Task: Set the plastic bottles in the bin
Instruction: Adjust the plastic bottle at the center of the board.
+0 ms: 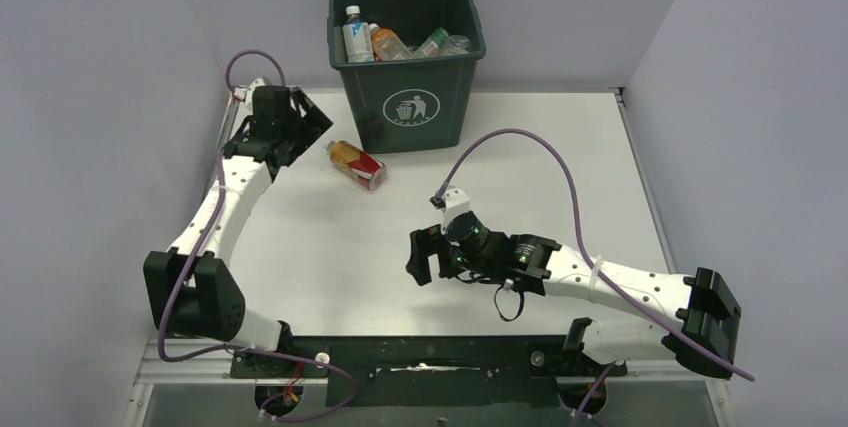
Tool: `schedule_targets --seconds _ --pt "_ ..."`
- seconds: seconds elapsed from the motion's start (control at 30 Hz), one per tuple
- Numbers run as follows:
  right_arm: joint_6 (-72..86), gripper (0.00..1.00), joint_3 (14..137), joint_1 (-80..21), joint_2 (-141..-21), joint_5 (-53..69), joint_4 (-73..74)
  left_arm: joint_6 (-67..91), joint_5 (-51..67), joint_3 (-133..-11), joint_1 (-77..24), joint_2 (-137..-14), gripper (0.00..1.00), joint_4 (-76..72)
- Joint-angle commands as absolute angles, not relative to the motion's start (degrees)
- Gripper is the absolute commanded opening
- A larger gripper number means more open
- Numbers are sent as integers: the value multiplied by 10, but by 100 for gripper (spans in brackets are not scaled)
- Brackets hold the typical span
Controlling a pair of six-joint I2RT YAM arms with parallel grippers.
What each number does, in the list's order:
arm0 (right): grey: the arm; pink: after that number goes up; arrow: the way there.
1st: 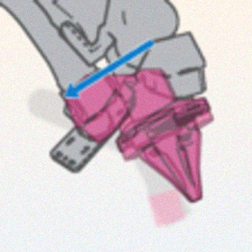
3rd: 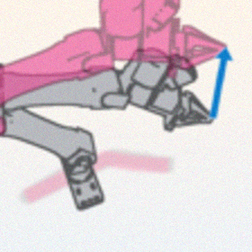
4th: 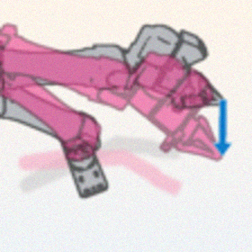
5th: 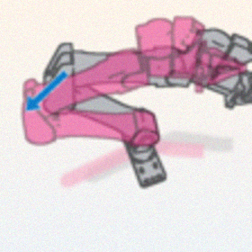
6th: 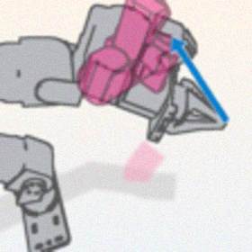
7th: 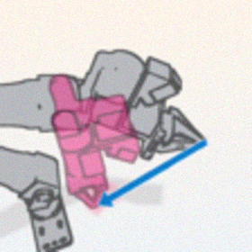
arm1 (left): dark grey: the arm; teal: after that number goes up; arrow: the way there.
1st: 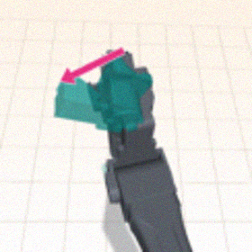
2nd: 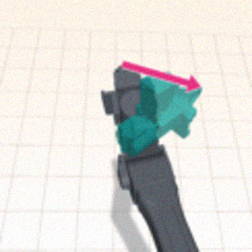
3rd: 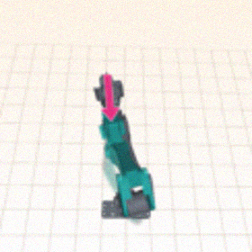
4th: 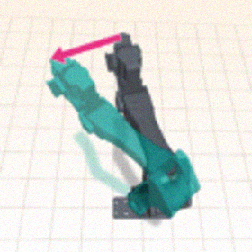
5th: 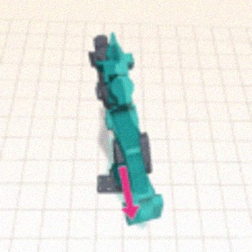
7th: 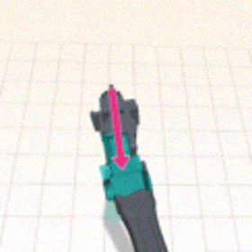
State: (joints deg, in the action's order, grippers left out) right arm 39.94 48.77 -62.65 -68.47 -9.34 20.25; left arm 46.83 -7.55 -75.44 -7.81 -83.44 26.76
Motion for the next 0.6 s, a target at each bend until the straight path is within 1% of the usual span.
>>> schedule_targets --seconds 0.0,0.23,0.43,0.57 --pt "397 98 499 -624 -674 -102 186 503 -65 -722 -83 -858 84 218" --pt "400 98 489 -625 -659 -105 187 540 -74 -747 -84 -932 85 231" --pt "400 98 482 -624 -655 -108 181 570 -41 -775 -87 -996 85 217" --pt "384 98 499 -617 -662 -114 186 576 -37 -794 -85 -1025 85 206"
